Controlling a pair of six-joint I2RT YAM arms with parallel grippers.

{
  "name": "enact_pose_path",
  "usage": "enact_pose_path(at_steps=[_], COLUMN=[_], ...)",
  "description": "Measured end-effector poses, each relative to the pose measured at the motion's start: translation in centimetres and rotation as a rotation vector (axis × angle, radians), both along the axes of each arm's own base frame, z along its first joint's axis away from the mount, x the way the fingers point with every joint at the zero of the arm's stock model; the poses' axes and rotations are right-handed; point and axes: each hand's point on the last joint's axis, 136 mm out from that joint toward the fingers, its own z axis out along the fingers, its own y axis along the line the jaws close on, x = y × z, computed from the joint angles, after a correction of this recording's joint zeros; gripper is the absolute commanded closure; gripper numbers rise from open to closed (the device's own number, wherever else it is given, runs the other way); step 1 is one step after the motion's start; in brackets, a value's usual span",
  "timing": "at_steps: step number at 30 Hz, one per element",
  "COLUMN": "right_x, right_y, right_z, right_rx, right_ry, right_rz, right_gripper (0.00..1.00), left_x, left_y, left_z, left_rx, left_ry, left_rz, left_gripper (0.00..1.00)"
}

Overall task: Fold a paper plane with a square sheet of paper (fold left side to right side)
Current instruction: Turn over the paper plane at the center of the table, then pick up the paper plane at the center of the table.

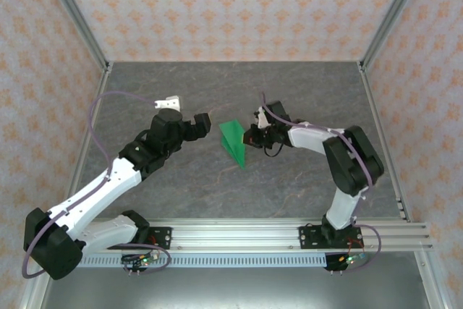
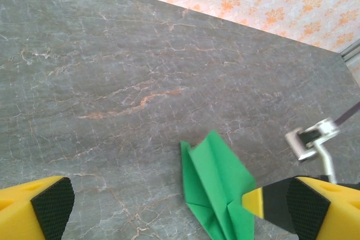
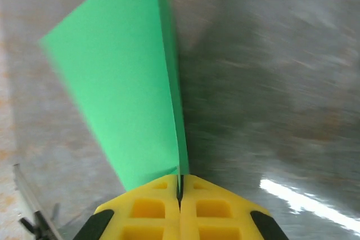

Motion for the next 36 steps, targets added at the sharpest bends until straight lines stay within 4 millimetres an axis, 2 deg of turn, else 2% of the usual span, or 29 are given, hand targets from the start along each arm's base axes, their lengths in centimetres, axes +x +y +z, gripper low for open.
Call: enact_pose_path(at_steps=[2,4,8,12,16,20,23,27,36], right_x=[-0.2,-0.3,-0.1,-0.1,-0.8,-2.6,-3.2,-3.4,-3.3], right_y=[-1.1,-1.7,-3.2,-4.6,-3.0,-1.0,-0.2,-0.1,0.0], right_z=[-1.7,-2.0,-1.0,1.4,3.6,3.6,2.6,0.9,-0.4], right_rx=[-0.044,-0.08,-0.202,-0.357,-0.411,-0.43,-0.449,-0.477,-0.494], right_ry=[0.038,0.034,-0.012,-0.082,-0.142,-0.141,-0.114,-0.075,-0.038], right_rz=[-0.02,-0.02,-0.025,-0.018,0.036,0.1,0.125,0.138,0.134], right_gripper=[0.73,0.63,0.5,0.48,0.42,0.38,0.38,0.4,0.64], left_x=[-0.1,-0.1,-0.3,-0.3,-0.4,-0.4,-0.4,-0.4,-0.5], left_y=[0.0,0.1,0.4,0.8,1.1,1.3,1.3,1.3,1.3], left_z=[0.2,0.5,1.1,1.5,1.2,0.9,1.0,1.0,1.1], left_rx=[0.001,0.0,0.002,0.008,0.016,0.02,0.019,0.018,0.017], left_ry=[-0.006,-0.013,-0.034,-0.05,-0.05,-0.047,-0.049,-0.05,-0.054], left_rz=[-0.002,-0.002,0.004,0.02,0.032,0.037,0.037,0.037,0.037], left_gripper=[0.01,0.01,0.0,0.0,0.0,0.01,0.01,0.01,0.0])
